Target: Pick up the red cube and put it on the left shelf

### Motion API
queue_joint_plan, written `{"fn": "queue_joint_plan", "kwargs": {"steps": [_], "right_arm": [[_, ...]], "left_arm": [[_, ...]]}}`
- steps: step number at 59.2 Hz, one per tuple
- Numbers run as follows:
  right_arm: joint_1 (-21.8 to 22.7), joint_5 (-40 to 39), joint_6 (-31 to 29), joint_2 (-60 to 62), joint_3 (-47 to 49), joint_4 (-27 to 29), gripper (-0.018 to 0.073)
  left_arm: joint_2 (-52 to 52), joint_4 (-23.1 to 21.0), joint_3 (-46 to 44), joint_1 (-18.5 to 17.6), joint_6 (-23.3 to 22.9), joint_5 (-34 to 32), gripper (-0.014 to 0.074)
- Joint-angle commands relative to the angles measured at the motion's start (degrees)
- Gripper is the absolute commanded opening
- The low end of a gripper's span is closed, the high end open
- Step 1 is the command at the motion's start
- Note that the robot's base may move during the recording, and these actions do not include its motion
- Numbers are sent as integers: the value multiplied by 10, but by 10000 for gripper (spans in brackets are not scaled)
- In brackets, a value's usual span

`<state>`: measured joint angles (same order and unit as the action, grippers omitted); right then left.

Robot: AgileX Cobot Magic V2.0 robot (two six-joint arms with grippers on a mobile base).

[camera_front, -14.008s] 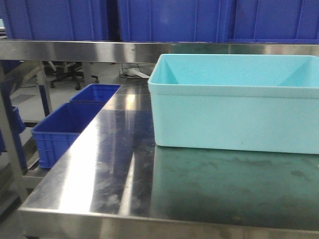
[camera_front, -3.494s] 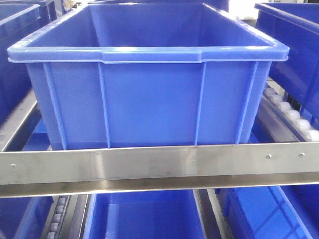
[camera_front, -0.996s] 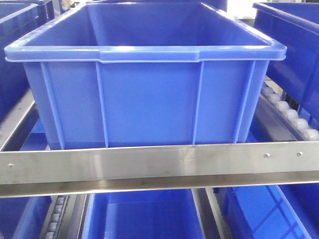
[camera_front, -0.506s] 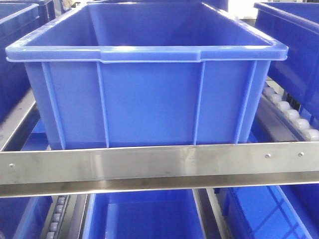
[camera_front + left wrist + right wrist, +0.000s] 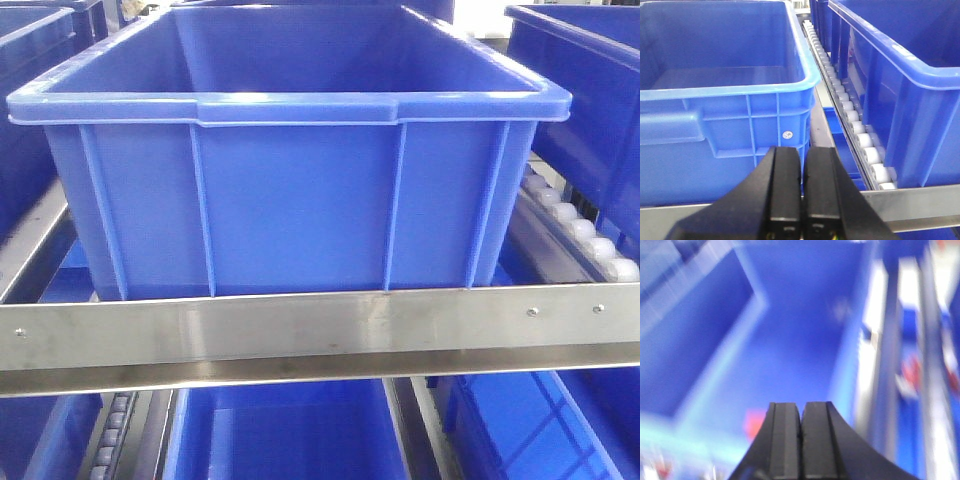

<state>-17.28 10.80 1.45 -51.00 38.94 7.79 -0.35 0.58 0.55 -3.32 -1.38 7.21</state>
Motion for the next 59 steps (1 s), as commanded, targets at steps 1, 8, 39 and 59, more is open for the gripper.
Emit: {"fn": "queue_joint_plan", "kwargs": {"steps": [1, 8, 39, 59], "right_arm": [[19, -73, -3, 45, -44, 1, 54], [50, -108, -3, 104, -132, 1, 54], [172, -197, -3, 356, -374, 1, 54], [182, -114, -3, 515, -396, -14, 54]], "left_arm": [[-10, -2, 13, -4, 0, -50, 101], [-10, -2, 13, -4, 0, -50, 101], [-10, -2, 13, -4, 0, -50, 101], [-10, -2, 13, -4, 0, -50, 101]]}}
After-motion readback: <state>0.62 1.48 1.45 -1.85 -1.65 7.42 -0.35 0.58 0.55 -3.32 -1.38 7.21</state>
